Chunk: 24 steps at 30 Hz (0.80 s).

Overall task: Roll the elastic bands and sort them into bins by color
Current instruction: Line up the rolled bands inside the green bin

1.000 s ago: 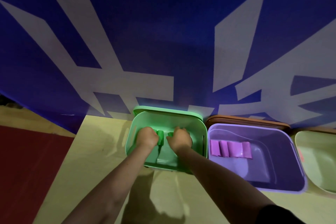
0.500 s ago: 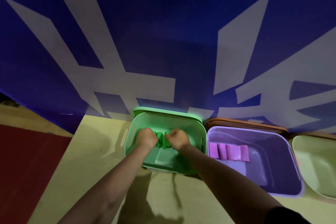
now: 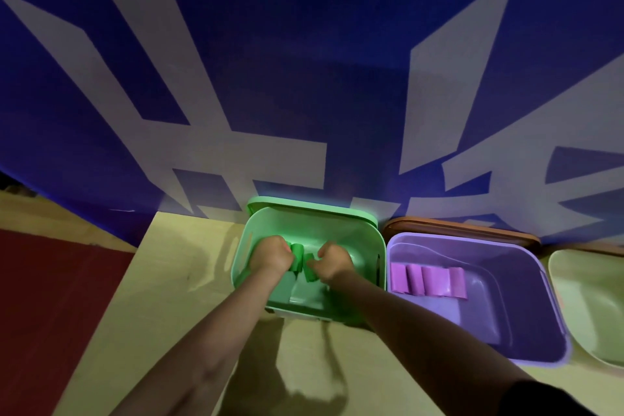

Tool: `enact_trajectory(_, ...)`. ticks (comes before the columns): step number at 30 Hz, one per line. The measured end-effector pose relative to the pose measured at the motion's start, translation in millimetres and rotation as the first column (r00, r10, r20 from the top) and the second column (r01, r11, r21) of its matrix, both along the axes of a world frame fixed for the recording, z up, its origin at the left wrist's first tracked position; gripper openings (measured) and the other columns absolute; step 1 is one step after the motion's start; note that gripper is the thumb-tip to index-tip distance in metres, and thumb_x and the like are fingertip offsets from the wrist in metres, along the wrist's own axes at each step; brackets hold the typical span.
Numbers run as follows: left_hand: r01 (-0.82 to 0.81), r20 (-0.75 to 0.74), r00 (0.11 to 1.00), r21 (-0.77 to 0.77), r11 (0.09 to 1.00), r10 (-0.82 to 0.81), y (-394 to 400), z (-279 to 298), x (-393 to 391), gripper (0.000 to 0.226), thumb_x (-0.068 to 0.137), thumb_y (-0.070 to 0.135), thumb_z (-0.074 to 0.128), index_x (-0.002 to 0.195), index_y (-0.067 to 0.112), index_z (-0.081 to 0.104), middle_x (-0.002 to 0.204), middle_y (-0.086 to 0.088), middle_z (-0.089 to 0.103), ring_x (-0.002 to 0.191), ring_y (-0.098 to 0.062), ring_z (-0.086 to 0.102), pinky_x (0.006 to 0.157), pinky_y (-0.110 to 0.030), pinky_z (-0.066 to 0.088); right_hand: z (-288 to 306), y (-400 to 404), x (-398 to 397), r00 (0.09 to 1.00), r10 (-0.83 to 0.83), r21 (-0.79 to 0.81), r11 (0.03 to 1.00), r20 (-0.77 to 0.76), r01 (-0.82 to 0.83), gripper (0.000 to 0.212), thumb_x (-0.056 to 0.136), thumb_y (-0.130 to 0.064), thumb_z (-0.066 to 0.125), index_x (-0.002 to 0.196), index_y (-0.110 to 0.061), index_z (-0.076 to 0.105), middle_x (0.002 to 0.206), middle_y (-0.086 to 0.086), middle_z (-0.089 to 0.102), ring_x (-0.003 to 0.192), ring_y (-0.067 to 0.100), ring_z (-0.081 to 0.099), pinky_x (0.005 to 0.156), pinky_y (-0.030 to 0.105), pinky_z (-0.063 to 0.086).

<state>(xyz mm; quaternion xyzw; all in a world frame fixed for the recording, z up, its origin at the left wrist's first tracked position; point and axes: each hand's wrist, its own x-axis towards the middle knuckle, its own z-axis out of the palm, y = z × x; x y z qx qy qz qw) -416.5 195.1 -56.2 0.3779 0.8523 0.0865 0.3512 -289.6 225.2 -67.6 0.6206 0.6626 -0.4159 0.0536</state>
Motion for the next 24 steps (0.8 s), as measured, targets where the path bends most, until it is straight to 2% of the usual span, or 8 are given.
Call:
enact_trajectory(2,0.004,-0.015,1.0,0.001,1.0,-0.004,0.0,1.6,1.3,0.013,0.083,0.012,0.056,0.082,0.011,0.07,0.082,-0.008,0.07,0.081,-0.025,0.067,0.077,-0.032,0.055,-0.2,0.2,1.7,0.999,-0.002,0.002,1.0,0.034,0.002,0.029,0.084,-0.035,0.069,0.072,-0.012,0.055,0.076,0.006,0.056,0.078,0.023,0.054,0.058,0.025,0.037)
enact_trajectory(4,0.015,-0.045,0.999,-0.009,1.0,-0.016,0.2,3.0,1.6,0.014,0.083,0.011,0.056,0.083,0.012,0.07,0.083,-0.007,0.07,0.081,-0.024,0.065,0.075,-0.031,0.054,-2.0,-0.9,-1.4,0.998,0.031,-0.029,0.999,0.06,-0.029,0.038,0.082,-0.037,0.069,0.059,-0.016,0.048,0.069,0.005,0.054,0.07,0.021,0.052,0.055,0.025,0.035)
enact_trajectory(7,0.021,-0.059,0.998,-0.017,1.0,-0.022,0.7,2.3,2.2,0.013,0.085,0.012,0.057,0.085,0.013,0.07,0.086,-0.006,0.069,0.082,-0.025,0.065,0.075,-0.031,0.053,-4.2,-0.8,-2.6,0.999,-0.02,-0.056,0.998,0.036,0.022,0.037,0.082,-0.036,0.069,0.057,-0.016,0.05,0.058,0.001,0.05,0.056,0.016,0.049,0.046,0.024,0.034)
enact_trajectory(12,0.035,-0.069,0.997,-0.028,0.999,-0.037,0.8,1.8,1.5,0.015,0.084,0.012,0.054,0.082,0.013,0.068,0.083,-0.007,0.069,0.081,-0.025,0.065,0.074,-0.032,0.054,-7.7,2.8,-4.2,0.99,-0.126,-0.002,0.992,-0.067,0.126,0.039,0.086,-0.032,0.067,0.056,-0.016,0.046,0.06,0.002,0.05,0.066,0.022,0.05,0.061,0.025,0.036)
enact_trajectory(16,0.042,-0.071,0.996,-0.025,0.999,-0.044,0.5,0.6,1.6,0.016,0.084,0.012,0.052,0.082,0.013,0.068,0.083,-0.006,0.069,0.081,-0.025,0.064,0.073,-0.031,0.053,-9.9,5.6,-5.5,0.962,-0.244,-0.04,0.97,-0.12,0.24,0.042,0.084,-0.03,0.07,0.055,-0.017,0.042,0.059,0.005,0.045,0.059,0.02,0.041,0.059,0.029,0.032)
enact_trajectory(19,0.046,-0.081,0.996,-0.032,0.998,-0.049,1.4,-0.2,0.7,0.015,0.085,0.013,0.054,0.085,0.014,0.068,0.086,-0.005,0.068,0.082,-0.024,0.064,0.073,-0.03,0.051,-11.5,10.6,-6.0,0.967,-0.233,-0.085,0.971,-0.106,0.225,0.047,0.084,-0.03,0.07,0.052,-0.017,0.039,0.051,0.001,0.037,0.05,0.016,0.033,0.05,0.028,0.027)
enact_trajectory(22,0.052,-0.085,0.995,-0.041,0.998,-0.055,2.3,-1.2,1.4,0.014,0.085,0.014,0.055,0.085,0.014,0.069,0.086,-0.006,0.068,0.083,-0.026,0.064,0.074,-0.03,0.051,-12.2,14.3,-7.6,0.975,-0.218,-0.124,0.97,-0.046,0.211,0.038,0.081,-0.035,0.072,0.057,-0.014,0.053,0.057,0.003,0.052,0.058,0.019,0.049,0.058,0.026,0.039)
enact_trajectory(24,0.059,-0.087,0.994,-0.038,0.998,-0.062,2.5,-1.6,2.3,0.014,0.086,0.014,0.055,0.086,0.013,0.069,0.087,-0.006,0.068,0.084,-0.026,0.064,0.075,-0.031,0.052,-12.6,14.8,-8.6,0.983,-0.185,-0.133,0.974,-0.014,0.181,0.037,0.08,-0.036,0.072,0.058,-0.013,0.053,0.058,0.003,0.053,0.063,0.02,0.052,0.057,0.025,0.04)
